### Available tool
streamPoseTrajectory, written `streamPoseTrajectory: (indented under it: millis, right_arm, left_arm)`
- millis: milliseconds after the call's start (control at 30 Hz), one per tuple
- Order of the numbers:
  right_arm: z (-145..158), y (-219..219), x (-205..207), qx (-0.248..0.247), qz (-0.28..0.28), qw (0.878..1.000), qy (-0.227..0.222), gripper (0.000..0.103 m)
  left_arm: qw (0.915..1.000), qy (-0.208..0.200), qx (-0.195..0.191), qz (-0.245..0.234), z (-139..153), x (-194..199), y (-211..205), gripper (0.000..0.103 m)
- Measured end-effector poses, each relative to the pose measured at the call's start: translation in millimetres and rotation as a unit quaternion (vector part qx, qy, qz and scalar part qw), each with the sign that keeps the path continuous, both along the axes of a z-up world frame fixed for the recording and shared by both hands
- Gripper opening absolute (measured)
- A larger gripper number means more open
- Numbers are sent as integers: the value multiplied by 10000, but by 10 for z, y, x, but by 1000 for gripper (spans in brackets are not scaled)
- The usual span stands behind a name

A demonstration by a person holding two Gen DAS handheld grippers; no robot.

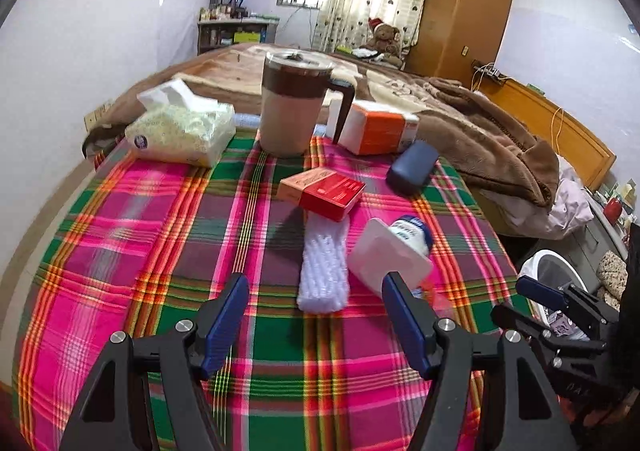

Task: Collect trash
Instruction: 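Move both tools back over the table toward the foam net and plastic cup, then grasp the white foam net with the left tool while the right tool grasps the clear plastic cup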

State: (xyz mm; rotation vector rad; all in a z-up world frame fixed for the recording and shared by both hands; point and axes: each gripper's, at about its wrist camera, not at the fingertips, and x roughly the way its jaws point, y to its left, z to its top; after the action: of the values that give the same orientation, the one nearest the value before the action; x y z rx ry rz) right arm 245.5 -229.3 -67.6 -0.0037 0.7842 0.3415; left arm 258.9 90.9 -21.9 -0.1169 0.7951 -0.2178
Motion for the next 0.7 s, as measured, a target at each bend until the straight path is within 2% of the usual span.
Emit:
streamPoseTrajectory:
  millis: [133, 400, 700]
  right_arm:
    - [-124, 74, 85, 98, 240, 9993, 260, 64]
    - [-233, 294, 195, -141, 656, 9970, 386, 64]
    - [-299, 367, 336, -253, 759, 9955, 517, 64]
  left_arm:
    - [9998, 144, 32, -97, -113, 151, -9, 69]
    - [9990, 362, 84, -248, -284, 440, -56, 69]
    - [9981, 535, 34, -309, -400, 686, -92, 69]
